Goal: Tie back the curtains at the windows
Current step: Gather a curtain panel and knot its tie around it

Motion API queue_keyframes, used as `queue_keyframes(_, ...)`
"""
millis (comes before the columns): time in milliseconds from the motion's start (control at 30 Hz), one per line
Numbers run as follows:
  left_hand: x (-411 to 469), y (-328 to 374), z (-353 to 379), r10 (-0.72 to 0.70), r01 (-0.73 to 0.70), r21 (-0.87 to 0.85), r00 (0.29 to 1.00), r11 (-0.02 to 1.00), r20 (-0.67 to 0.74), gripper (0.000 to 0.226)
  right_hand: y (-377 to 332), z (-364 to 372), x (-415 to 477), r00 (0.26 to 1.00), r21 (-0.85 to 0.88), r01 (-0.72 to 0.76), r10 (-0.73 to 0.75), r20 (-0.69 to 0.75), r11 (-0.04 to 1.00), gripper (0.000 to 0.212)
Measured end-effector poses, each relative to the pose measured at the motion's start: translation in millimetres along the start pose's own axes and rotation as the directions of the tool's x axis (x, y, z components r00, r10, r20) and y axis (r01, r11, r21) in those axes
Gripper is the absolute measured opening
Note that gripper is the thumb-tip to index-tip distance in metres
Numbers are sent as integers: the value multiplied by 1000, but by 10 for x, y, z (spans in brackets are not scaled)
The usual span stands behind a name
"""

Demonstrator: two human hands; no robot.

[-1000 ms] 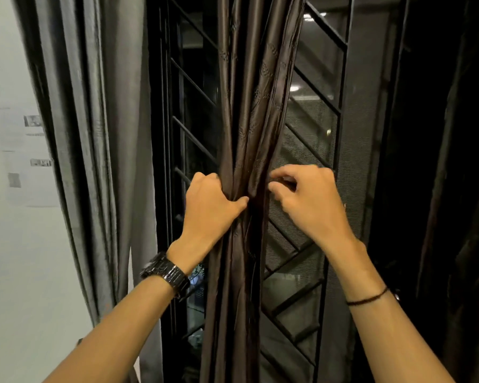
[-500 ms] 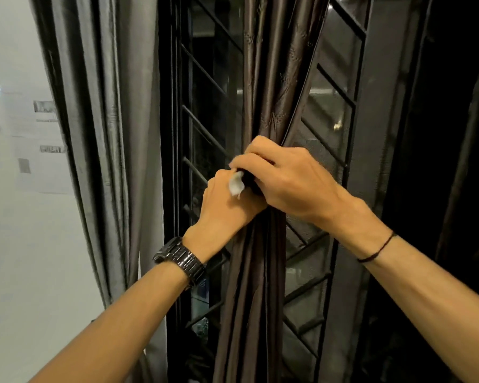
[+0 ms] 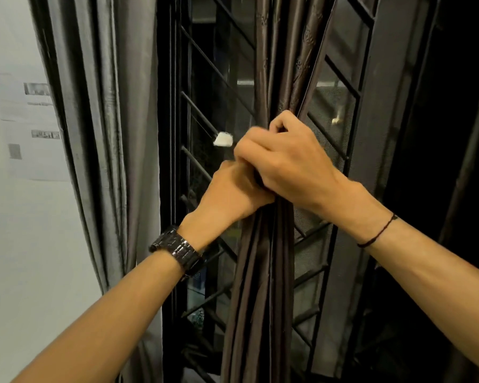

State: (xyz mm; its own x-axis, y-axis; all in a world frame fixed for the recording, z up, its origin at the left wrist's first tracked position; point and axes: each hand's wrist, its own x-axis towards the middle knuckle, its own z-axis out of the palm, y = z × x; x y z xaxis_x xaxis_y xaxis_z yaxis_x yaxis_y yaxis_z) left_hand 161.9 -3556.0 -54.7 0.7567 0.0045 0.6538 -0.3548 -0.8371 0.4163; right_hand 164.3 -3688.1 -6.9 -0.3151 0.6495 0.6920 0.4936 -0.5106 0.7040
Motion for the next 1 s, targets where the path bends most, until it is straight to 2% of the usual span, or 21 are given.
queue_keyframes(67, -11, 6, -92, -38, 63, -264, 994, 963, 98, 33, 160, 52, -49, 980, -10, -80, 81, 180, 997, 24)
queue_keyframes(100, -28, -28, -138, -30, 101, -414, 984, 905, 175, 27, 214, 58, -81, 962, 1, -132, 128, 242, 991, 19)
queue_keyframes(167, -105, -155, -234, 33, 190, -681, 953, 708, 300, 25, 311, 74, -169, 929, 92, -247, 209, 306, 965, 14)
queue_keyframes(200, -117, -222, -267, 85, 220, -771, 939, 598, 334, 38, 348, 77, -208, 920, 157, -304, 247, 304, 940, 14)
queue_keyframes(233, -127, -250, -303, 146, 240, -825, 922, 512, 359, 52, 356, 56, -227, 912, 223, -363, 297, 283, 905, 13)
queue_keyframes(300, -80, -285, -294, 225, 236, -853, 900, 465, 372, 63, 335, 4, -239, 852, 375, -523, 458, 253, 766, 12)
queue_keyframes(400, -55, -221, -186, 233, 194, -868, 916, 458, 327, 52, 259, -17, -292, 711, 536, -679, 631, 310, 502, 16)
queue_keyframes(500, -46, -187, -68, 200, 130, -900, 953, 416, 230, 28, 230, 9, -429, 664, 616, -697, 655, 360, 367, 31)
queue_keyframes(567, -6, -182, -29, 105, 88, -899, 984, 430, 146, 18, 195, 29, -527, 675, 639, -688, 625, 393, 342, 45)
queue_keyframes(633, 35, -164, -4, 48, 48, -858, 995, 511, 84, 17, 130, 27, -593, 733, 655, -650, 546, 405, 386, 55)
queue_keyframes(700, 58, -156, 12, 75, -8, -792, 996, 611, 48, 18, 91, 2, -621, 778, 667, -610, 484, 401, 428, 61)
queue_keyframes(767, 84, -163, 31, 127, -84, -689, 992, 720, 11, 17, 108, 0, -620, 769, 689, -613, 491, 409, 387, 65)
queue_keyframes(833, 99, -188, 52, 162, -137, -613, 987, 778, -14, 15, 91, 34, -611, 741, 697, -624, 551, 384, 353, 59)
queue_keyframes(933, 90, -184, 75, 199, -165, -592, 980, 789, -9, 16, 12, 125, -596, 703, 711, -596, 670, 237, 374, 30)
queue_keyframes(1000, 77, -176, 50, 222, -152, -617, 974, 772, 37, 12, -16, 143, -586, 678, 734, -585, 705, 210, 344, 20)
